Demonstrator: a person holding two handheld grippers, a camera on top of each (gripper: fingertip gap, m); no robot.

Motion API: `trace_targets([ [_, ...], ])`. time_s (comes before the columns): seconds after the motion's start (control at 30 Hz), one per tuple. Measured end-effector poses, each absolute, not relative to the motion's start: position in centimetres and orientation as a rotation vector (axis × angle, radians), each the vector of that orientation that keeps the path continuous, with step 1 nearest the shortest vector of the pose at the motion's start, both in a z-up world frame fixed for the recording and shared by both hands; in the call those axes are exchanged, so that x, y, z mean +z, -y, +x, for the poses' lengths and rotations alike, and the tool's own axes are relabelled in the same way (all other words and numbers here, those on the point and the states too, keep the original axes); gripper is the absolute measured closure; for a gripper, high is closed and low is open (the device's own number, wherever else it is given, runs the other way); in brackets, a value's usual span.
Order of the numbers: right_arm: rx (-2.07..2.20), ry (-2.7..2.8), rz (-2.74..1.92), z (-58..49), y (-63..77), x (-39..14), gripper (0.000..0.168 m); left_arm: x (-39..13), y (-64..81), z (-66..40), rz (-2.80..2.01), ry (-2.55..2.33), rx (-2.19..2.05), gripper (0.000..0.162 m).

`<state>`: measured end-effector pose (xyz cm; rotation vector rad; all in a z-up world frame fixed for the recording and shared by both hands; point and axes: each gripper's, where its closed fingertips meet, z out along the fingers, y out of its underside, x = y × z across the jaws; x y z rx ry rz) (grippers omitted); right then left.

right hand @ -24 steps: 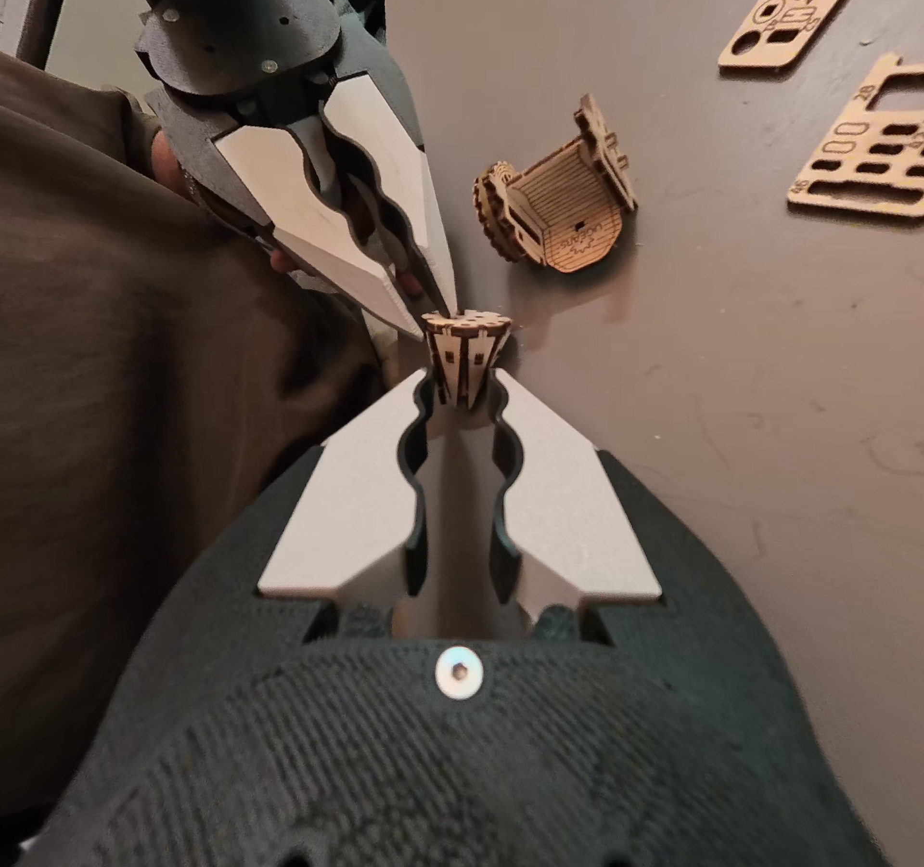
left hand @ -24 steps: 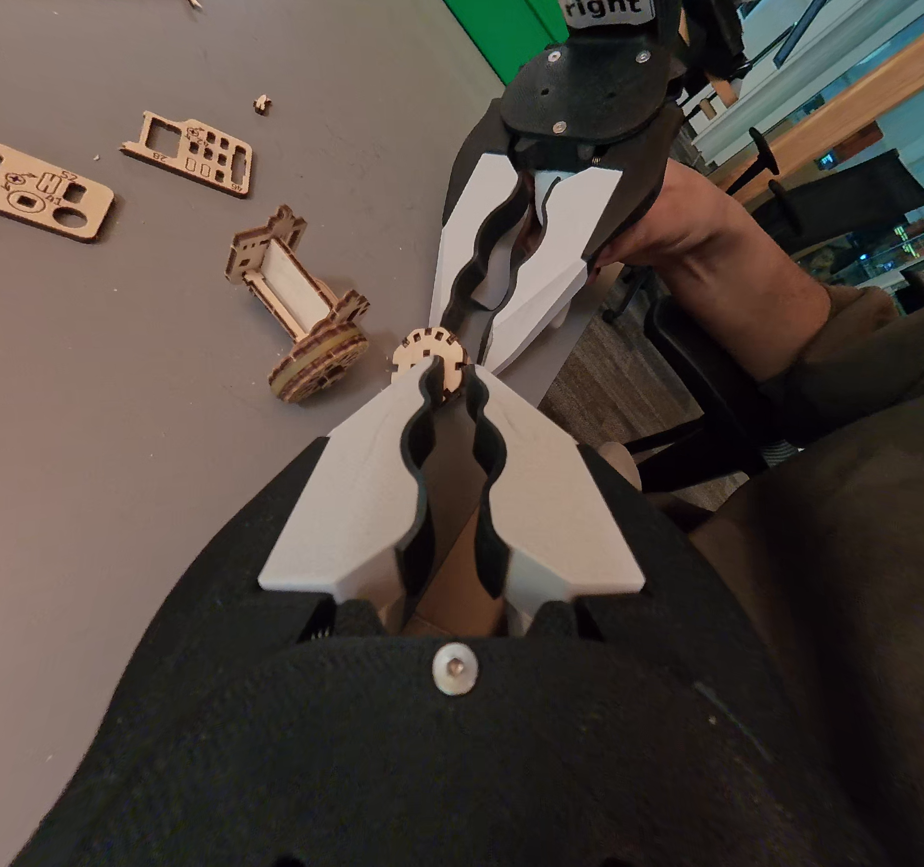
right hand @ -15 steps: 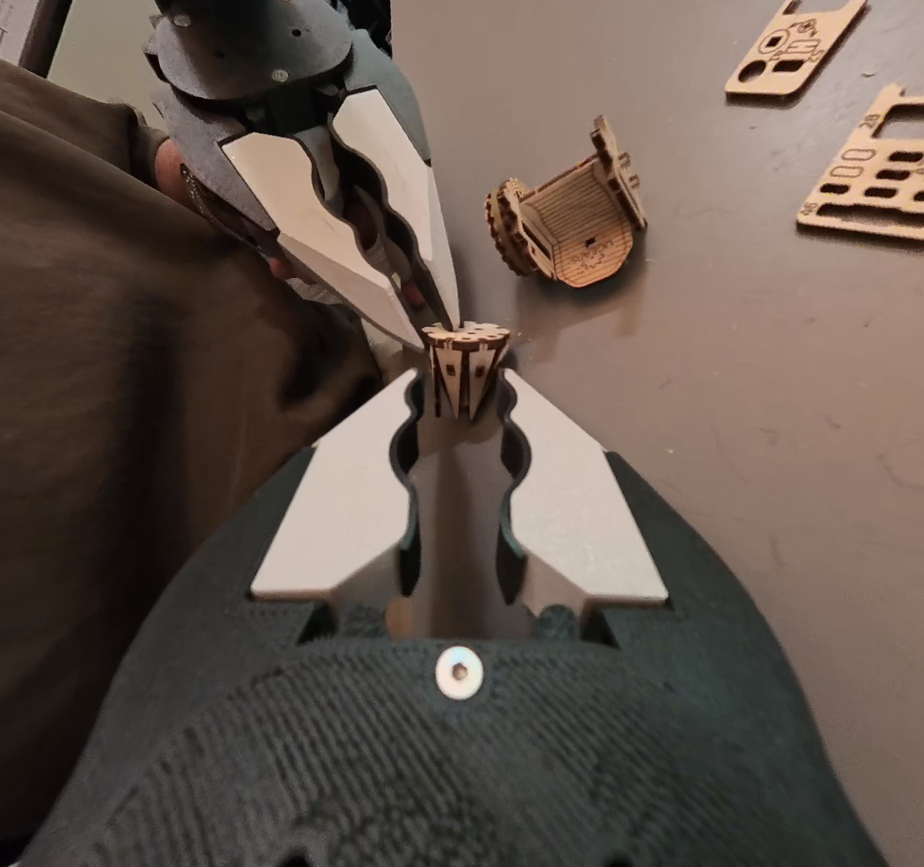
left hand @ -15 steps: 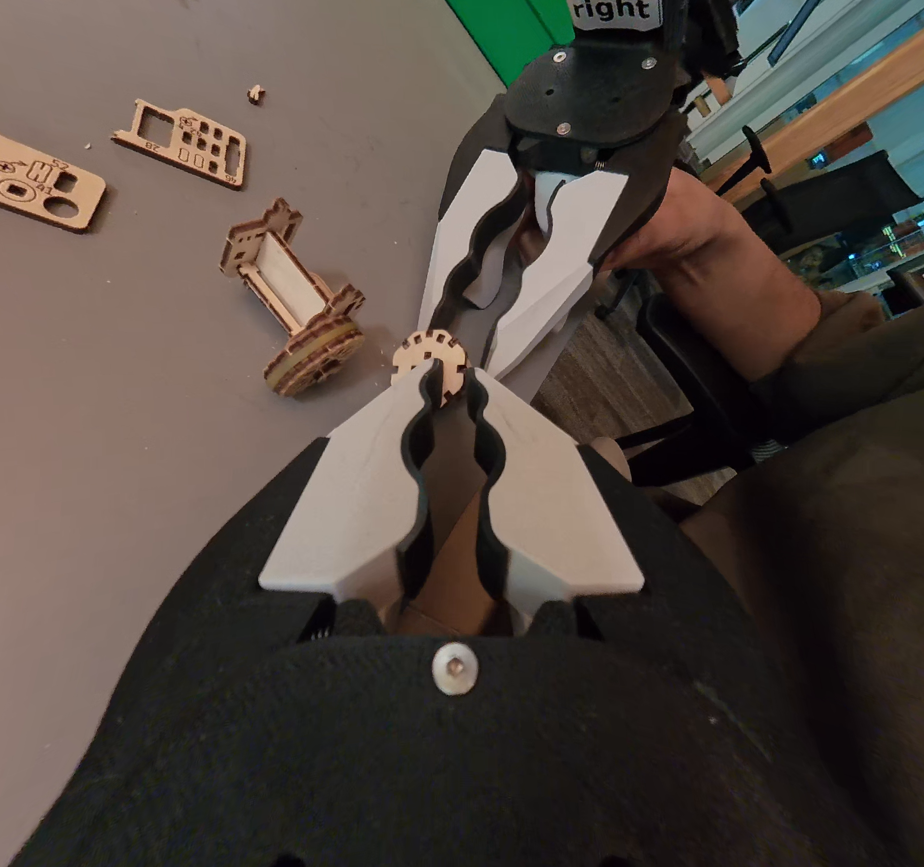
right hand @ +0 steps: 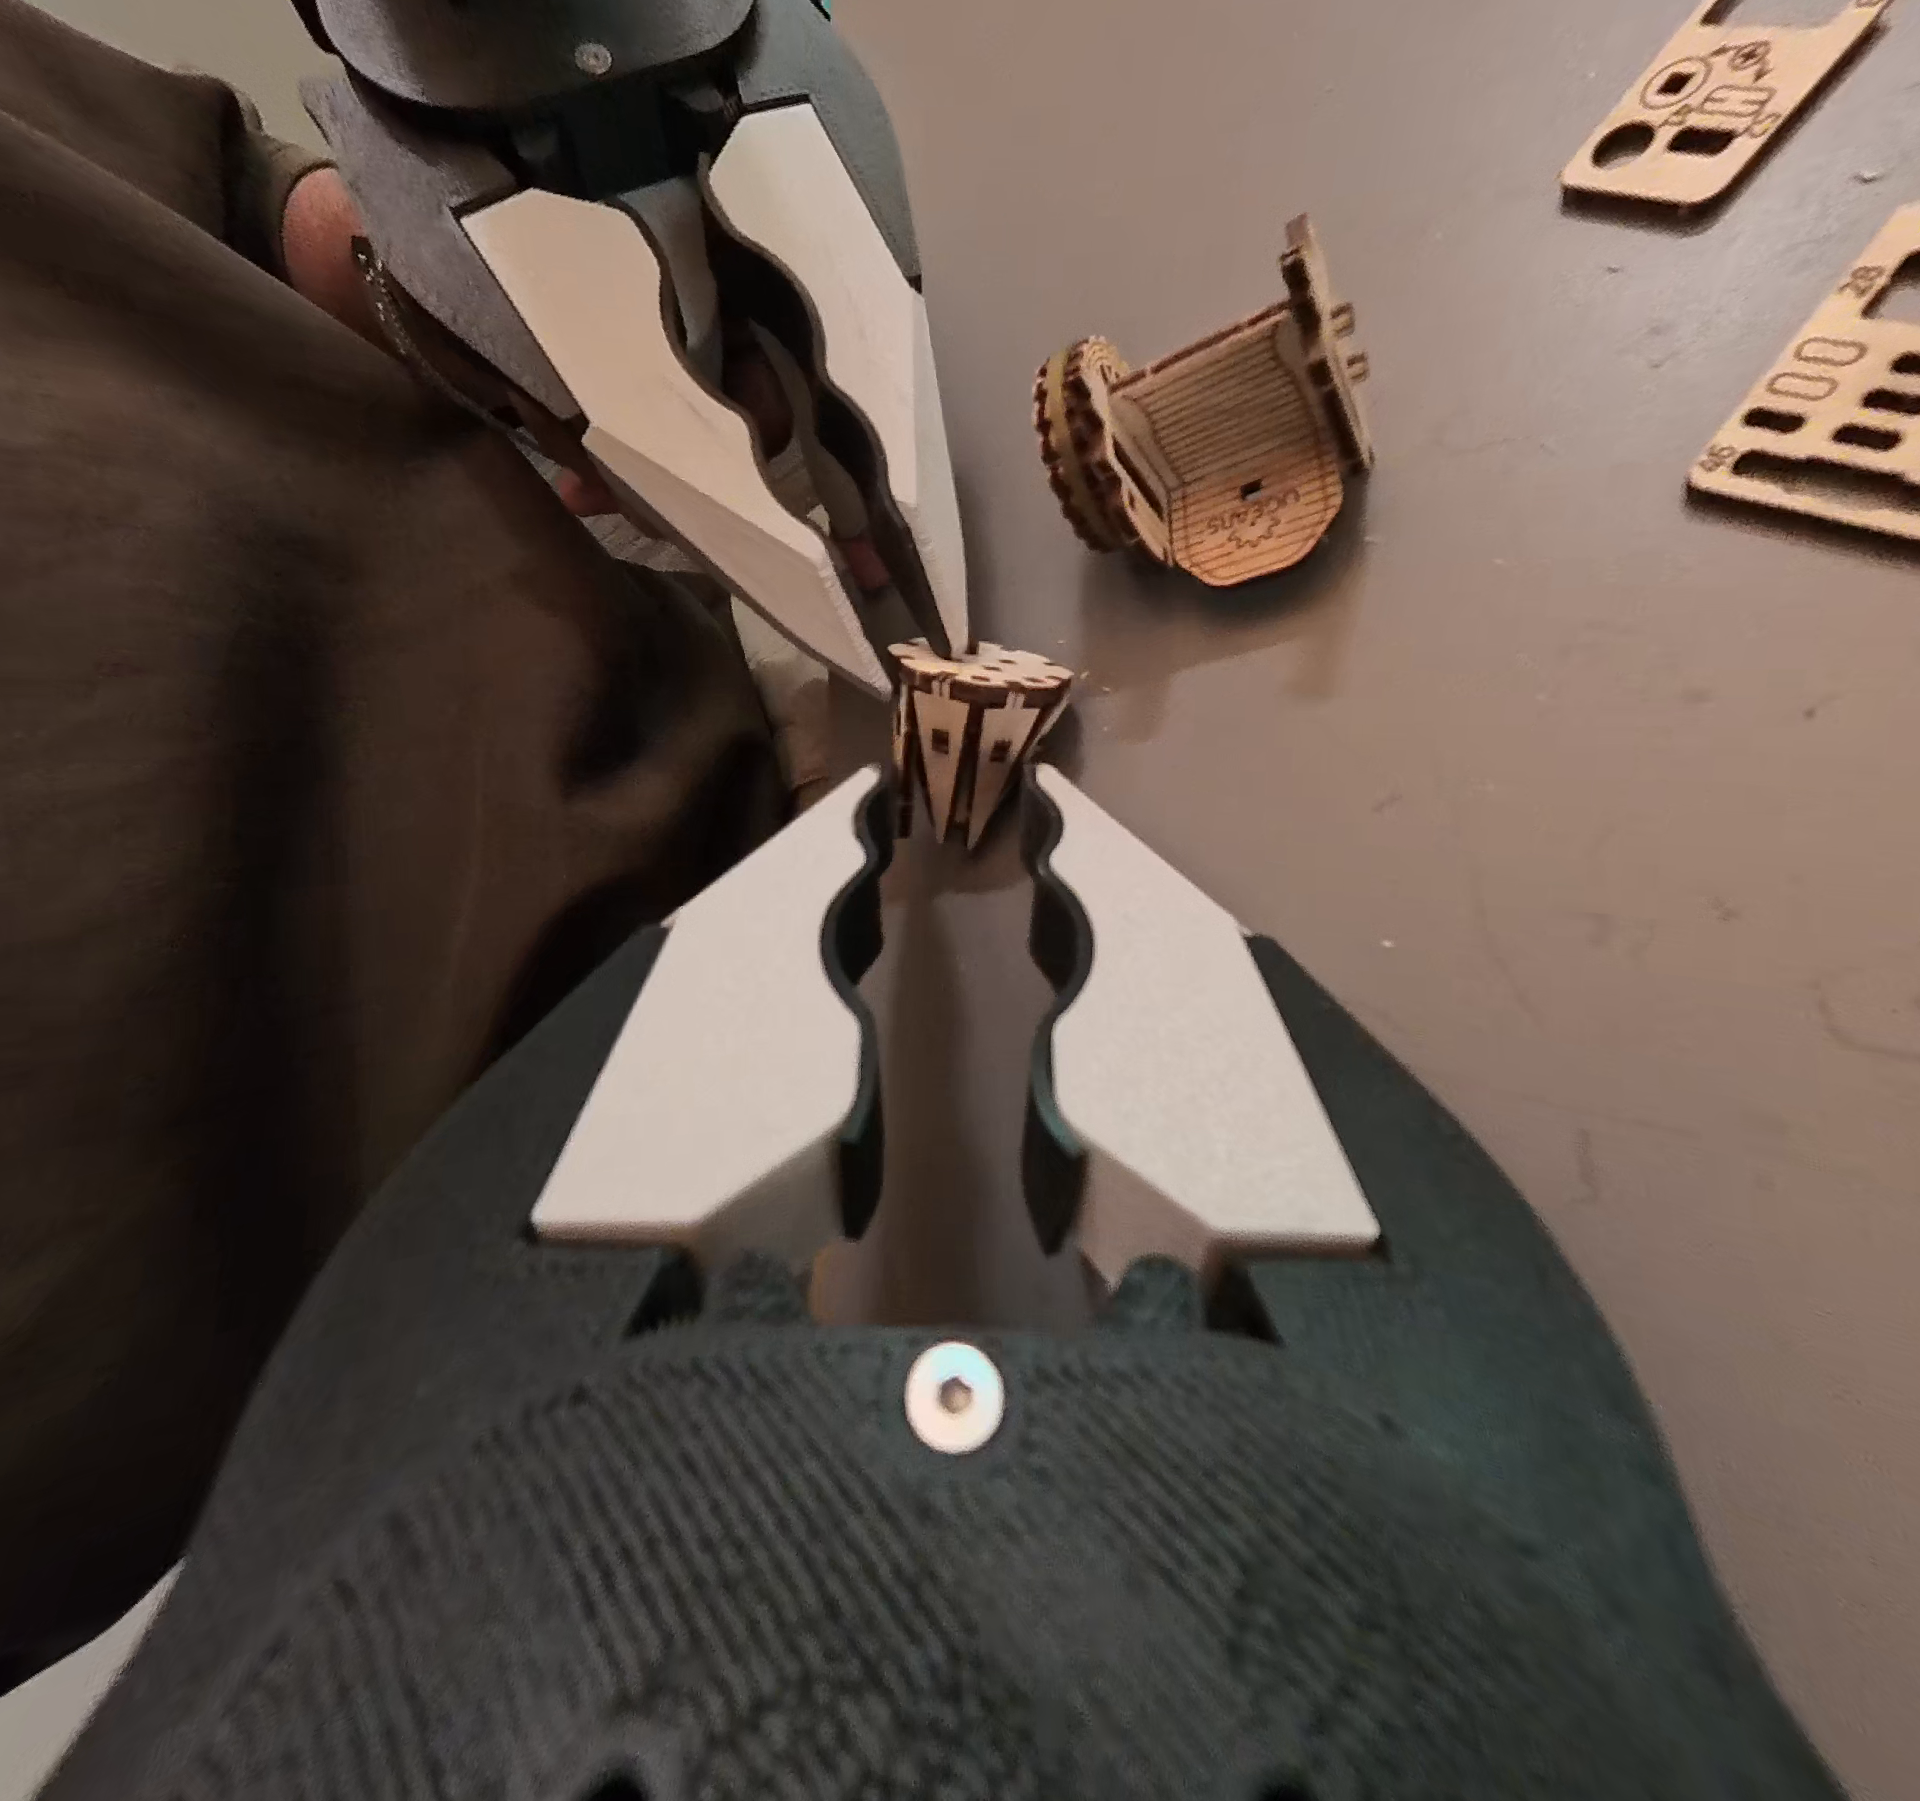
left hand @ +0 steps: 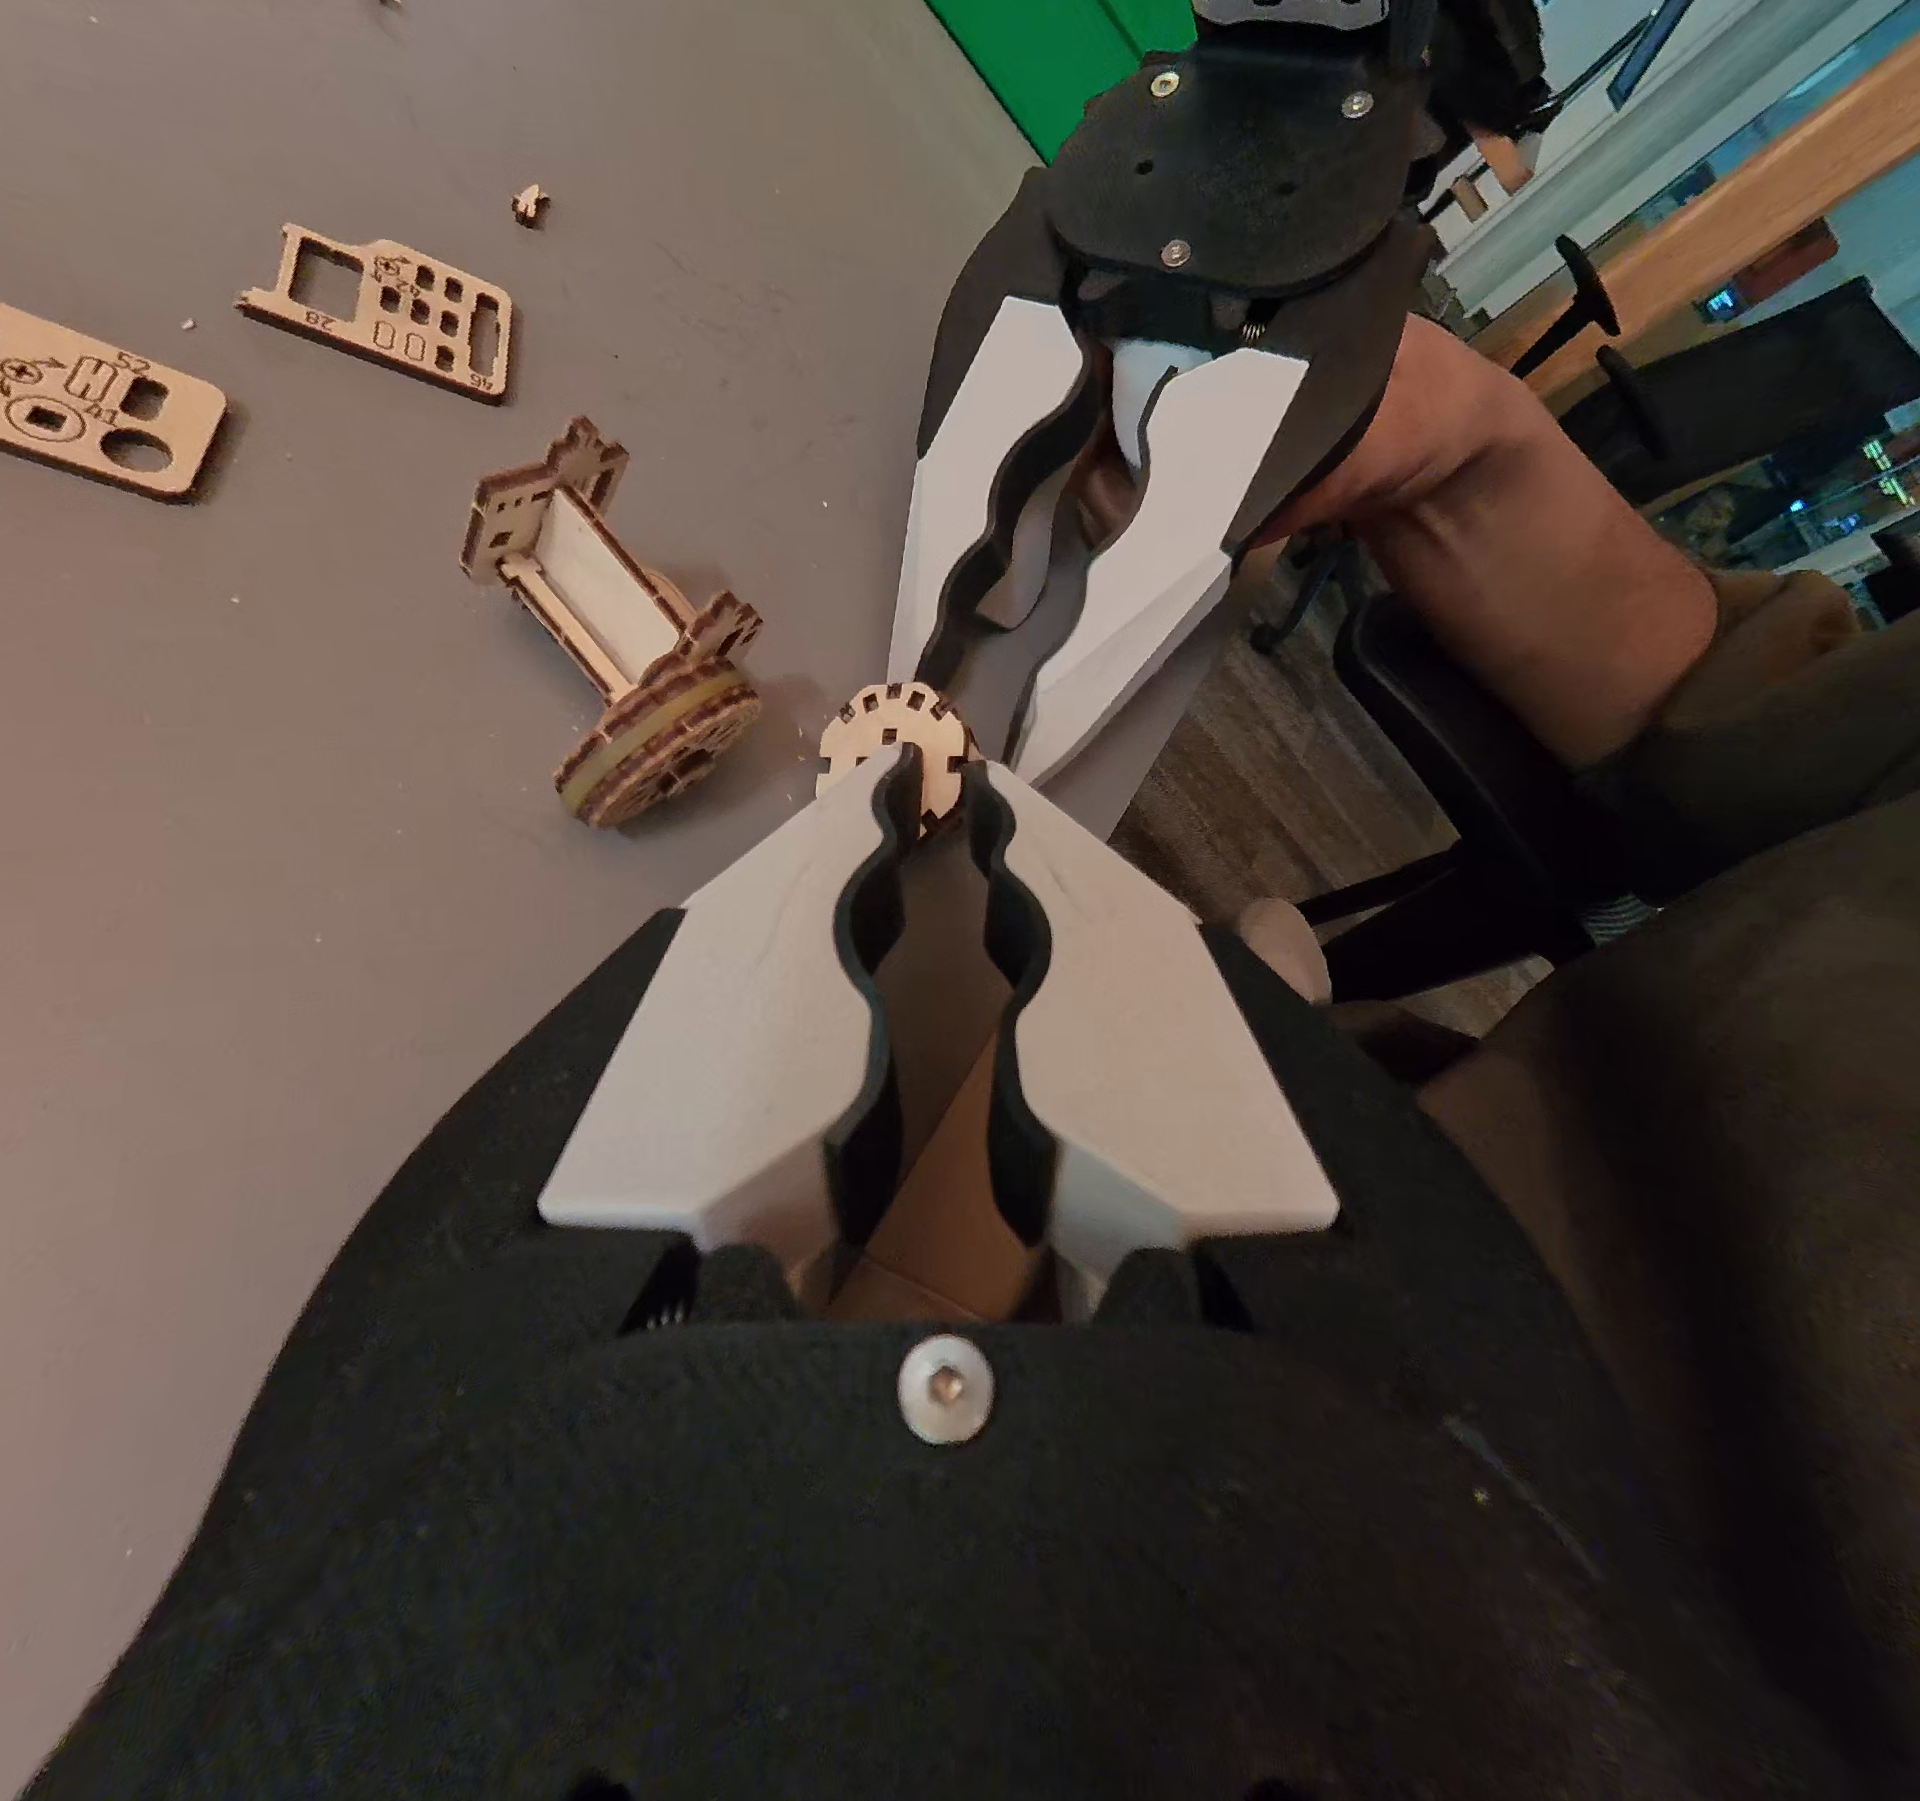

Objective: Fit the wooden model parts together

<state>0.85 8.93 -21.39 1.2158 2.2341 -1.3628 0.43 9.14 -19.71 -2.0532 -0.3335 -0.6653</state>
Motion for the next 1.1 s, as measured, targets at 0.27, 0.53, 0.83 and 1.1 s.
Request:
trace_targets([
  [0.27, -1.345, -2.231, 1.224, 0.85, -8.92, -21.45, 0.148, -19.75, -9.13, 0.50, -2.052, 0.330, -0.663, 0.154],
  [0.53, -1.328, -2.213, 1.251, 0.88, -8.90, -21.46, 0.148, -19.78, -9.12, 0.52, -2.056, 0.338, -0.666, 0.154],
  [0.83, -1.314, -2.191, 1.268, 0.89, -8.88, -21.47, 0.149, -19.80, -9.14, 0.53, -2.058, 0.342, -0.658, 0.154],
  [1.1, -1.398, -2.113, 1.274, 1.15, -8.46, -20.63, 0.130, -19.54, -9.03, 0.42, -2.055, 0.361, -0.696, 0.155],
])
